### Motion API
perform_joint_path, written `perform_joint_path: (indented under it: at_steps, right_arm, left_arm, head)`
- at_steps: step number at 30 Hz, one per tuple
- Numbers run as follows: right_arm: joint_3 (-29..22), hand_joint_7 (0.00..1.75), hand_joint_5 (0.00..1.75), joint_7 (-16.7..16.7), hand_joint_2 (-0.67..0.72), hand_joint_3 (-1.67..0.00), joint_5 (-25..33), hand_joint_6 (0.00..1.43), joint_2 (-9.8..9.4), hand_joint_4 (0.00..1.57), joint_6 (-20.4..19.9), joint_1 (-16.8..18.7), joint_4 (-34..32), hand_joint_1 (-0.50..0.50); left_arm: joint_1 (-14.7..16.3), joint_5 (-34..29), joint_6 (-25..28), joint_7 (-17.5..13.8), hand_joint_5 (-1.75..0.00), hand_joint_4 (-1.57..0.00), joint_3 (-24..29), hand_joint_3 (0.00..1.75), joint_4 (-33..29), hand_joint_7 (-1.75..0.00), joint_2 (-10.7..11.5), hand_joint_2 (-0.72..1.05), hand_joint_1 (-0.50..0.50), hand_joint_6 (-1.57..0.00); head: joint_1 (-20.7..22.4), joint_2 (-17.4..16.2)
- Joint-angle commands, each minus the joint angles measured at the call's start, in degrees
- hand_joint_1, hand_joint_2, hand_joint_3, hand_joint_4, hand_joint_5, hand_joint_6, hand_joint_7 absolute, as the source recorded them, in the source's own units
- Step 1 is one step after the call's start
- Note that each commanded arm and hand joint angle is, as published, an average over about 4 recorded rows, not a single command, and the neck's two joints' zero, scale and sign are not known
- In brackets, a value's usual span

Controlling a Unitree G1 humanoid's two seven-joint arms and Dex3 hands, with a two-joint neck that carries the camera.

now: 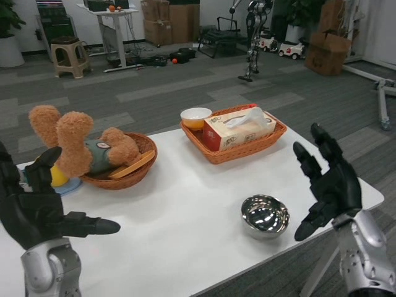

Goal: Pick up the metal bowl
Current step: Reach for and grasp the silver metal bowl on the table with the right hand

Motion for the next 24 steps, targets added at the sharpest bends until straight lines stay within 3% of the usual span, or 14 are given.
perform_joint_path:
  at_steps: [1,9,14,24]
  right_arm:
    - [-0.65,0.21,0.29,0.11,0.53,-0.08,-2.08,0.00,0.84,0.03,-1.38,0.44,3.88,-0.42]
    - [0.45,0.28,0.39,0.06,0.53,-0.08,-8.72,0.00,1.02,0.03,-5.40,-0.39,12.62,-0.42]
    - [2.27,0.28,0.48,-0.36,0.50,-0.08,-8.87,0.00,0.95,0.03,-7.99,-1.49,17.59,-0.42]
    - [6.86,0.35,0.53,-1.87,0.47,-0.08,-9.29,0.00,0.75,0.03,-11.55,-3.64,23.39,-0.42]
  left_arm:
    - [-0.43,-0.20,0.02,0.20,-1.23,-1.12,0.05,0.00,-0.04,-0.07,0.71,-0.64,-0.46,0.00]
    - [-0.39,-0.20,0.02,0.20,-1.23,-1.12,-0.06,0.00,-0.28,-0.07,0.86,-0.64,-0.46,0.00]
    - [-0.17,-0.20,0.07,0.20,-1.23,-1.12,-0.06,0.00,-0.30,-0.07,0.95,-0.57,-0.46,0.00]
    - [-0.17,-0.20,0.11,0.20,-1.23,-1.12,-0.33,0.00,-0.36,-0.07,1.17,-0.64,-0.46,0.00]
  head:
    - [-0.90,-0.21]
    - [-2.90,-0.60]
    - [-3.73,-0.62]
    - [-4.34,-0.43]
